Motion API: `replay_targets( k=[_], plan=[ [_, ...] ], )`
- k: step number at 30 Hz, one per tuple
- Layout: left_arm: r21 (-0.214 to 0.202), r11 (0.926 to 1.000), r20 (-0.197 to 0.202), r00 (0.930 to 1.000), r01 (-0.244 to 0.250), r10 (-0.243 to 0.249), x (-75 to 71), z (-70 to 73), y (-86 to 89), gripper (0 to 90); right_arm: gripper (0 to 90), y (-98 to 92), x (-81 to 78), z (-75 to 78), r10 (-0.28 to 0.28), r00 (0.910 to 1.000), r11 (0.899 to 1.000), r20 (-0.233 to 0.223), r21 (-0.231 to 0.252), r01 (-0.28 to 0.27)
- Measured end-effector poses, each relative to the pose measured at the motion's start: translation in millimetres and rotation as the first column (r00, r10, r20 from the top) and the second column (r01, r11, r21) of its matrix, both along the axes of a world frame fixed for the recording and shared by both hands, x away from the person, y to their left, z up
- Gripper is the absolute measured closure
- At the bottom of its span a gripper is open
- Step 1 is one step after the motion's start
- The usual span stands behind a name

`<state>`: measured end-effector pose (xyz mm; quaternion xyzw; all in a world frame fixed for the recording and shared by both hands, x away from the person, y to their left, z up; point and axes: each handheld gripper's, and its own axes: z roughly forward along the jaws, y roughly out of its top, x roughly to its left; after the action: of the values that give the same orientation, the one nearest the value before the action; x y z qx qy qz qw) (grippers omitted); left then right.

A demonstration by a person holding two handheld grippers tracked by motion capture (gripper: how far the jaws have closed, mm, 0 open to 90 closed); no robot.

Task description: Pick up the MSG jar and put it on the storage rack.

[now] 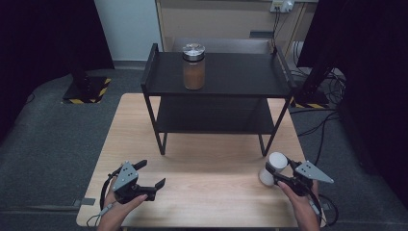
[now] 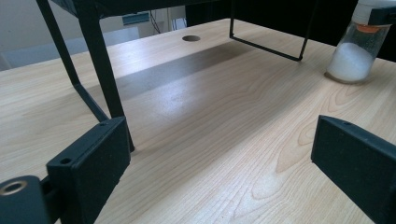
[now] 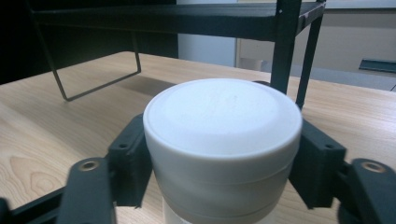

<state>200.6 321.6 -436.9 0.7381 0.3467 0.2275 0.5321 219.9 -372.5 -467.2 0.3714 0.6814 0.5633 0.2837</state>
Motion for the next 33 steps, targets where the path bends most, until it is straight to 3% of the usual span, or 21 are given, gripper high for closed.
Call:
replay_targets(
  k=[6, 9, 14, 20, 33],
  plan=[
    [-0.002, 1.0000, 0.005, 1.0000, -0.005, 0.005, -1.0, 1.1, 0.9, 3.3, 34.3, -0.3, -2.3, 2.0, -0.009, 1.0000, 1.000, -0.003, -0.001, 0.009],
    [-0.003, 1.0000, 0.005, 1.0000, -0.003, 0.003, -1.2, 1.5, 1.4, 3.3, 34.3, -3.8, -6.3, 1.5, -0.014, 0.9999, 1.000, -0.001, 0.023, 0.014],
    [-0.009, 1.0000, 0.003, 1.0000, -0.001, 0.001, -1.0, 1.1, 1.6, 3.3, 34.4, -12.1, -13.9, 7.4, -0.010, 0.9997, 0.997, 0.023, 0.075, 0.008],
    [-0.009, 1.0000, 0.002, 1.0000, 0.003, -0.003, -1.2, 2.0, 0.9, 3.3, 34.3, -15.0, -18.4, 19.5, 0.003, 0.9984, 0.996, 0.057, 0.090, -0.008],
    [-0.011, 0.9999, 0.010, 0.9999, 0.013, -0.013, -2.4, 4.8, 2.3, 3.3, 34.4, -23.9, -12.4, 63.3, 0.143, 0.9857, 0.985, 0.090, 0.083, -0.150]
  ],
)
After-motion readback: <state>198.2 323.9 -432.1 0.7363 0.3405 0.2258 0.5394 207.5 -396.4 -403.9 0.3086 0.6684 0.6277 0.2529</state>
